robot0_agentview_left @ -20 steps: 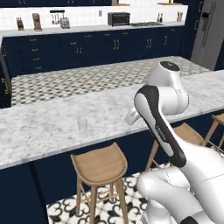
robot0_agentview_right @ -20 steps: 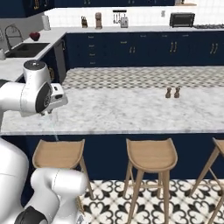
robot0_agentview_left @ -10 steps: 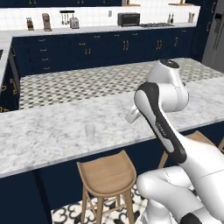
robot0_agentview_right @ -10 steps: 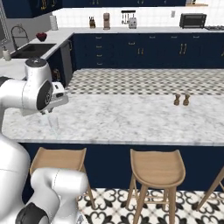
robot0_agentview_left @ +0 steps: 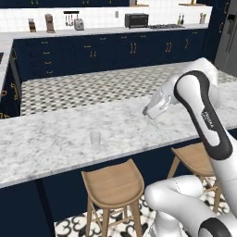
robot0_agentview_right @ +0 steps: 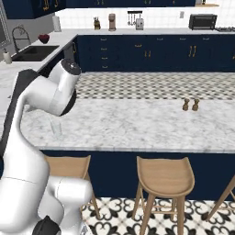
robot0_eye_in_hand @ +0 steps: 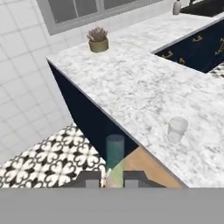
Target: Take a straw from the drawer in front and place it inside the glass cup on the dining counter.
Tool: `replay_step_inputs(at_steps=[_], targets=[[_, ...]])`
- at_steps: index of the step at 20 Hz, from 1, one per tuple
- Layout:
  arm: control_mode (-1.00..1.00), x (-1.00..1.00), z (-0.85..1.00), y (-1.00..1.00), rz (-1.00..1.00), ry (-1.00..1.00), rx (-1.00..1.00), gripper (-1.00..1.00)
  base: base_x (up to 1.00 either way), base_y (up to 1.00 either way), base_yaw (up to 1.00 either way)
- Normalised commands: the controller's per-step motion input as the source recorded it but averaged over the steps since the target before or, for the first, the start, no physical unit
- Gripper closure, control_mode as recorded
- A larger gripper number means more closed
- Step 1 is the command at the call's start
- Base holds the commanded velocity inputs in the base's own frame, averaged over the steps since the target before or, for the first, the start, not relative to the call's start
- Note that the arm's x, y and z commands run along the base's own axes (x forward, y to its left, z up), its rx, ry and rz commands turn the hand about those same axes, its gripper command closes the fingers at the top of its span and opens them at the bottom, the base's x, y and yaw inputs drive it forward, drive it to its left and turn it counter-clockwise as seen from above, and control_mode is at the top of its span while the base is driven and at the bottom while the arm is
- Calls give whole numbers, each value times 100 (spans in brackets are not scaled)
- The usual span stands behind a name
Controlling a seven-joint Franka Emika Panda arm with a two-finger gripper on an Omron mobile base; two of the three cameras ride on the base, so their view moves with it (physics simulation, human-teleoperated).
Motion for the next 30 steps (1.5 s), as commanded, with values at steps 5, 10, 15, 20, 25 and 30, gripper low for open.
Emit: replay_step_inputs(at_steps=[5, 10, 15, 20, 25, 30], targets=[[-100, 23, 7, 7, 41, 0, 45, 100, 0, 0, 0], [-100, 34, 0, 49, 29, -1, 34, 100, 0, 0, 0], [-100, 68, 0, 89, 12, 0, 16, 100, 0, 0, 0], [-100, 90, -7, 43, 4, 6, 7, 100, 0, 0, 0], [-100, 78, -36, 10, 0, 2, 0, 100, 0, 0, 0], [-100, 51, -49, 3, 0, 0, 0, 100, 0, 0, 0]])
